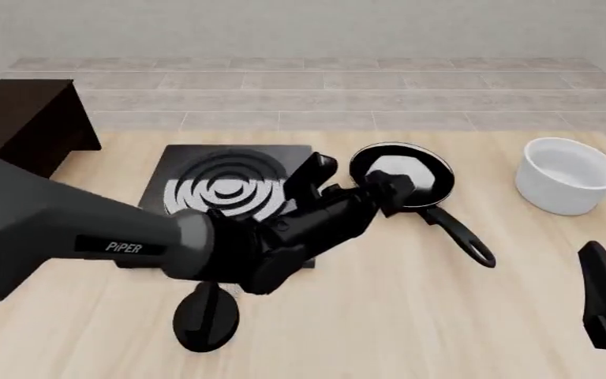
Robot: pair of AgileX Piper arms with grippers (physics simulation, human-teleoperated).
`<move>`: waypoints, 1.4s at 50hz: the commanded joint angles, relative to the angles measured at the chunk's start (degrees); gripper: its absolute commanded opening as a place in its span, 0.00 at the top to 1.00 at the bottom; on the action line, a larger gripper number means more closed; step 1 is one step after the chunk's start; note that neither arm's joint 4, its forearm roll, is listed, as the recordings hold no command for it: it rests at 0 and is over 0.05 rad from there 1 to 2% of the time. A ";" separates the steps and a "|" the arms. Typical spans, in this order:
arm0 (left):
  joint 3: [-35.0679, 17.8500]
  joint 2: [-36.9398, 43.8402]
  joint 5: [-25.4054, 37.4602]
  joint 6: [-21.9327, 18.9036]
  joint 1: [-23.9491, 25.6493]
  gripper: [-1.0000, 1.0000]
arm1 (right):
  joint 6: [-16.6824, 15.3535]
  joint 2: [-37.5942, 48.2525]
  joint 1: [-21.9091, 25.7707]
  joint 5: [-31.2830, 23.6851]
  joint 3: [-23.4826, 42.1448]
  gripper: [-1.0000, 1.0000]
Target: Put the frying pan on top of the cabinet.
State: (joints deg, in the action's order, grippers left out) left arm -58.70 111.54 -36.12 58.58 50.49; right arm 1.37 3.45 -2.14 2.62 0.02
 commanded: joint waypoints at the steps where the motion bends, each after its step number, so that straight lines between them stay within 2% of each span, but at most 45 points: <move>1: -4.19 5.83 1.74 2.58 -0.43 0.00 | 0.41 0.09 -0.23 0.04 -0.01 0.00; 27: -11.71 13.35 4.63 6.00 2.07 0.00 | 1.15 0.83 -0.68 0.82 -0.01 0.00; 70: -22.20 22.17 8.32 8.13 4.84 0.00 | 1.88 1.76 -1.39 1.83 0.00 0.00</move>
State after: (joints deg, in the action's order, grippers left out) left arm -78.54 131.48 -28.25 66.32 54.57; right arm 2.86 5.36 -3.25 4.45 0.01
